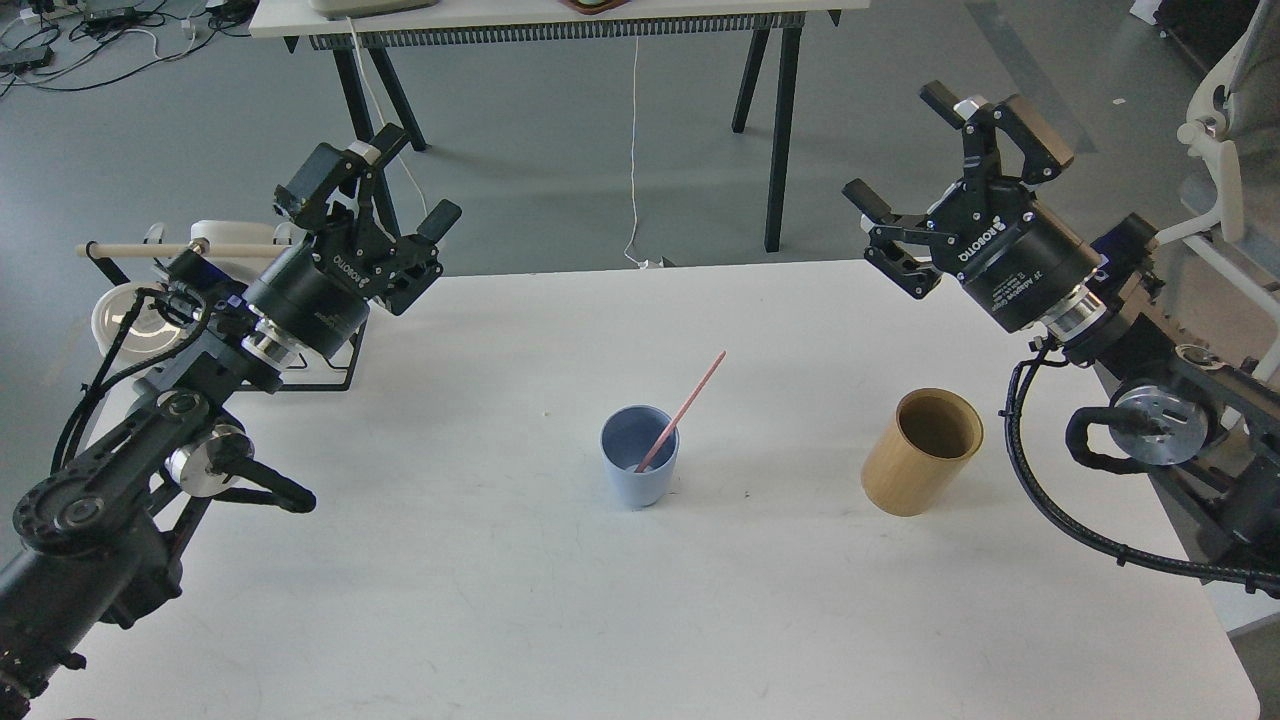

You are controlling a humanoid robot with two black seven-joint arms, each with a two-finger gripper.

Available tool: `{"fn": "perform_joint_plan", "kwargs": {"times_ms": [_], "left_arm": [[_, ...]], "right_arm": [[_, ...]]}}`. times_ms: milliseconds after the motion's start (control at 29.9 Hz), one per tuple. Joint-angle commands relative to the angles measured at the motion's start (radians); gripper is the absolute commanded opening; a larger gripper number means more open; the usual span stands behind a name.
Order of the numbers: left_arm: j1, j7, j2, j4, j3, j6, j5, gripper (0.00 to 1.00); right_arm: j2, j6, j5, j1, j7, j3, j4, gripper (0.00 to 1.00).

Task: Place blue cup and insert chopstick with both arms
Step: 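Release the chopstick and raise the right gripper away from the cup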

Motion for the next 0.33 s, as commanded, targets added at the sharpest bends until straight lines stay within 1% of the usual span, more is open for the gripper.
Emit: {"fn": "perform_joint_plan", "kwargs": {"times_ms": [0, 167, 301], "left_arm": [[0.001, 0.0, -0.002, 0.001, 0.005, 0.0, -0.003, 0.99], [0.005, 0.0, 0.0, 0.001, 0.007, 0.0, -0.003, 0.99], [0.018, 0.0, 0.0, 0.001, 0.004, 0.0, -0.003, 0.99]], "right_arm": [[0.023, -0.005, 0.0, -0.013, 0.0, 0.026, -0.031, 0.99], [0.057, -0.004, 0.008, -0.044, 0.0, 0.028, -0.054, 0.99], [0.062, -0.001, 0.008, -0.045, 0.0, 0.028, -0.053, 0.99]]}}
